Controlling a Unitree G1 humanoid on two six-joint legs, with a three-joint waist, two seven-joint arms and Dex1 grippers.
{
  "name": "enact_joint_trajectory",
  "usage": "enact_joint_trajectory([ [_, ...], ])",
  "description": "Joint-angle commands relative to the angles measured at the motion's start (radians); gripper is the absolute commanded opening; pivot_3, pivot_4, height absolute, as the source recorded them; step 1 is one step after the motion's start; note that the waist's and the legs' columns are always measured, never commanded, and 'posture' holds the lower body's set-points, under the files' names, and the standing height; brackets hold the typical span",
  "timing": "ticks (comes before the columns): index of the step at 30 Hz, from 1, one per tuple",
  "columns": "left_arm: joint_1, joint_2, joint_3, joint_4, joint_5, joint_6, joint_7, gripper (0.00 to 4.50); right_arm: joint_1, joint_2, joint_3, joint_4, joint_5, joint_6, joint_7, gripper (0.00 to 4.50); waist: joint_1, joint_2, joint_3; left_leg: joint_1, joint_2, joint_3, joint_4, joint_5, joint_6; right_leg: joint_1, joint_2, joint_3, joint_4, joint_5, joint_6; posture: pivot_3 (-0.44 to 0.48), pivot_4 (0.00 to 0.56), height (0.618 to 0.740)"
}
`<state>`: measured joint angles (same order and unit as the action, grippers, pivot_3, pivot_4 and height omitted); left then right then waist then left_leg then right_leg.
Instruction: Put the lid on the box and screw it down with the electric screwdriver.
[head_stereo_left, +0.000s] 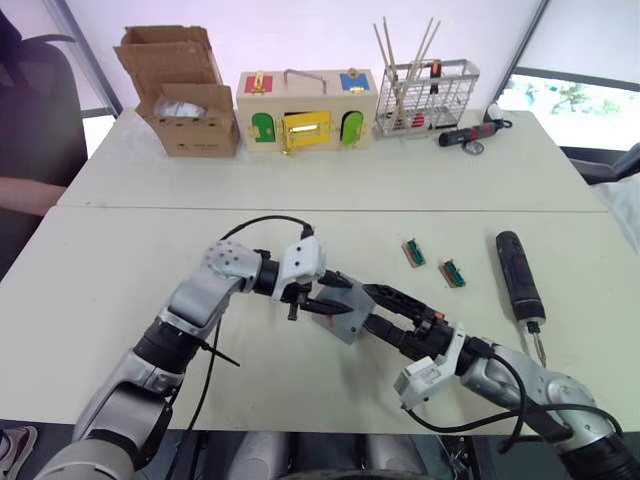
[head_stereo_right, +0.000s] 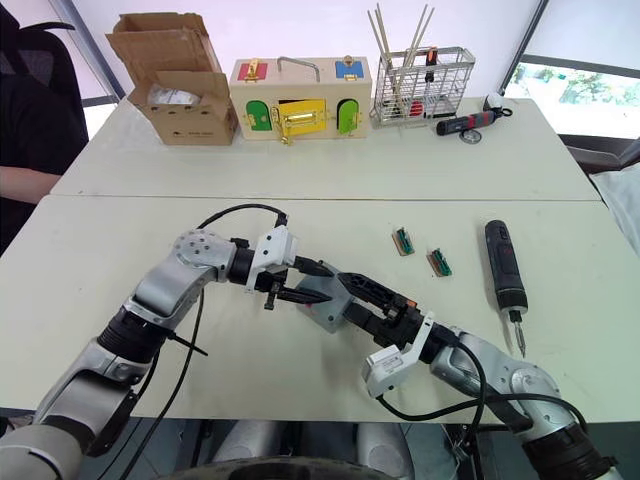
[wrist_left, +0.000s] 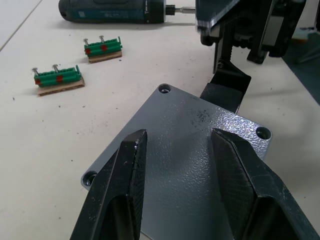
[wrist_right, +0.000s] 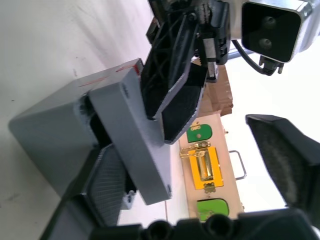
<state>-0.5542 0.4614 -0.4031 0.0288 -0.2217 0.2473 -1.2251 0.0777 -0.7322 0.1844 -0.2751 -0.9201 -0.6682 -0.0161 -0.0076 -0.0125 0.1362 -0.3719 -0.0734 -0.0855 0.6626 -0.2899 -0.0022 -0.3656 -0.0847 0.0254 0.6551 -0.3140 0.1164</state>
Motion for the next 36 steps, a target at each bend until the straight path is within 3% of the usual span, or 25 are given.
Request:
enact_joint_trajectory([
  [1, 0.044, 0.019, -0.096, 0.075, 0.116, -0.011, 0.007, 2.03, 0.023, -0.029, -0.022, -0.01, 0.011, -0.017, 0.006, 4.48, 0.003, 0.001, -0.002, 0.0, 0.0, 0.0, 0.0, 0.0, 0.0, 0.0, 0.0, 0.0, 0.0, 0.0, 0.0, 0.0, 0.15, 0.74],
  [24, 0.058, 0.006, -0.124, 0.125, 0.141, -0.014, 0.081, 2.03, -0.006, -0.163, -0.126, 0.006, 0.105, -0.135, 0.017, 4.48, 0.024, 0.003, -0.005, 0.001, -0.001, -0.002, 0.001, -0.002, 0.003, 0.007, -0.001, 0.0, -0.008, 0.0, 0.0, 0.0, 0.15, 0.74],
  [36, 0.056, -0.005, -0.13, 0.144, 0.14, -0.023, 0.097, 2.03, 0.054, -0.239, -0.216, 0.067, 0.139, -0.225, 0.001, 4.48, 0.05, 0.004, -0.004, 0.0, -0.003, -0.002, 0.001, -0.002, 0.004, 0.008, -0.002, 0.0, -0.011, 0.0, 0.0, 0.0, 0.15, 0.74],
])
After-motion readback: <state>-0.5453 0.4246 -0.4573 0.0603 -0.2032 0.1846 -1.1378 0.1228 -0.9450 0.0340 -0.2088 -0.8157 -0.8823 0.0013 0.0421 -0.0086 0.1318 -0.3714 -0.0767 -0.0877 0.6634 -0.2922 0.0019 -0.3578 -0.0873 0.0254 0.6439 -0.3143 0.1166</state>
